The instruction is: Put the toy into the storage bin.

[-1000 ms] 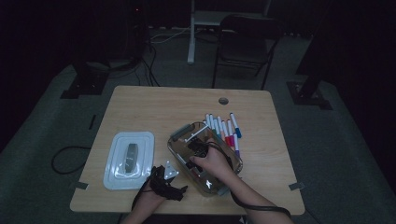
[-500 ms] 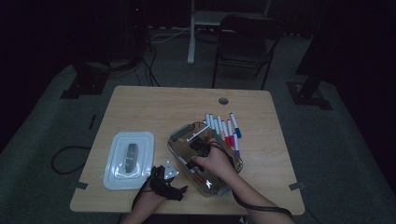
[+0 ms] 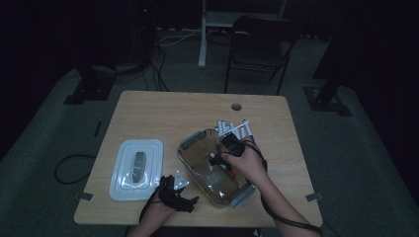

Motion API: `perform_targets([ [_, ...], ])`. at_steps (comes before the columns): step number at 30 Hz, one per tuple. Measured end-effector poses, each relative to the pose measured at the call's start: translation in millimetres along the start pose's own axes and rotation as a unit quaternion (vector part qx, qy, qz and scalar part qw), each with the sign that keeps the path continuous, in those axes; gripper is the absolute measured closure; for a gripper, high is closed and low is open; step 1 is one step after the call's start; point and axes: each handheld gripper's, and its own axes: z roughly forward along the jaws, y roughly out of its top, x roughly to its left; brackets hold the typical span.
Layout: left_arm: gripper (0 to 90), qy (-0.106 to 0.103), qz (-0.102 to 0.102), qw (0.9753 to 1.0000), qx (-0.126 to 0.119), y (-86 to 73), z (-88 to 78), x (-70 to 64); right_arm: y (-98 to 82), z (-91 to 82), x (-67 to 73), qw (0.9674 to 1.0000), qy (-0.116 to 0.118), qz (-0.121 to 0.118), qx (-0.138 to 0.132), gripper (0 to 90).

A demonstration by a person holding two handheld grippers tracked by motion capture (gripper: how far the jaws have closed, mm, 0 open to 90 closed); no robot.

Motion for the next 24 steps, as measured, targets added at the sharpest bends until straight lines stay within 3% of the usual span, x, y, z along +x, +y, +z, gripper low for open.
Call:
perform_targets([
  [3,0.4,0.000,0.000,1.0000,0.000,0.0,0.0,0.0,-4.8,-27.9,-13.4,0.9988,-0.016,0.006,-0.046,61.3],
  [4,0.4,0.000,0.000,1.0000,0.000,0.0,0.0,0.0,-4.8,-27.9,-13.4,0.9988,-0.016,0.006,-0.046,61.3],
  [5,0.4,0.000,0.000,1.0000,0.000,0.0,0.0,0.0,-7.7,-41.1,-21.5,0.9974,-0.020,0.015,-0.068,61.3],
  [8,0.4,0.000,0.000,1.0000,0.000,0.0,0.1,0.0,-10.7,-53.0,-30.2,0.9960,-0.029,0.023,-0.082,61.3],
  [9,0.4,0.000,0.000,1.0000,0.000,0.0,0.0,0.0,-14.0,-62.7,-39.9,0.9943,-0.038,0.032,-0.094,61.2],
  [11,0.4,0.000,0.000,1.0000,0.000,0.0,0.0,0.0,-15.3,-65.5,-43.8,0.9936,-0.044,0.036,-0.097,60.8],
  [14,0.4,0.000,0.000,1.0000,0.000,0.0,0.1,0.0,-21.7,-72.8,-61.8,0.9910,-0.061,0.059,-0.104,59.9],
  [15,0.4,0.001,0.000,1.0000,-0.001,-0.1,0.1,-0.1,-26.1,-73.5,-73.7,0.9888,-0.074,0.074,-0.106,59.1],
  [16,0.4,0.001,0.000,1.0000,-0.001,-0.1,0.1,-0.1,-26.1,-73.5,-73.7,0.9888,-0.074,0.074,-0.106,59.1],
  [17,0.4,0.000,0.000,1.0000,-0.001,-0.1,0.1,-0.1,-30.4,-71.1,-86.6,0.9870,-0.087,0.084,-0.106,59.1],
  [18,0.4,0.001,0.000,1.0000,-0.001,-0.1,0.2,0.0,-30.4,-71.1,-86.6,0.9870,-0.087,0.084,-0.106,59.1],
  [19,0.4,0.001,0.000,1.0000,-0.001,-0.1,0.2,-0.1,-34.0,-66.9,-100.2,0.9849,-0.097,0.099,-0.103,59.3],
  [20,0.4,0.001,0.000,1.0000,-0.001,-0.1,0.2,0.0,-34.0,-66.9,-100.2,0.9849,-0.097,0.099,-0.103,59.3],
  [21,0.4,0.001,-0.001,1.0000,-0.001,-0.1,0.2,-0.1,-36.4,-61.1,-114.1,0.9829,-0.105,0.112,-0.102,59.4],
  [22,0.4,0.001,-0.001,1.0000,-0.001,-0.1,0.2,-0.1,-36.4,-61.1,-114.1,0.9829,-0.105,0.112,-0.102,59.4],
  [24,0.4,0.001,-0.001,1.0000,-0.001,-0.1,0.2,-0.1,-37.6,-54.5,-127.7,0.9804,-0.109,0.123,-0.108,59.4],
])
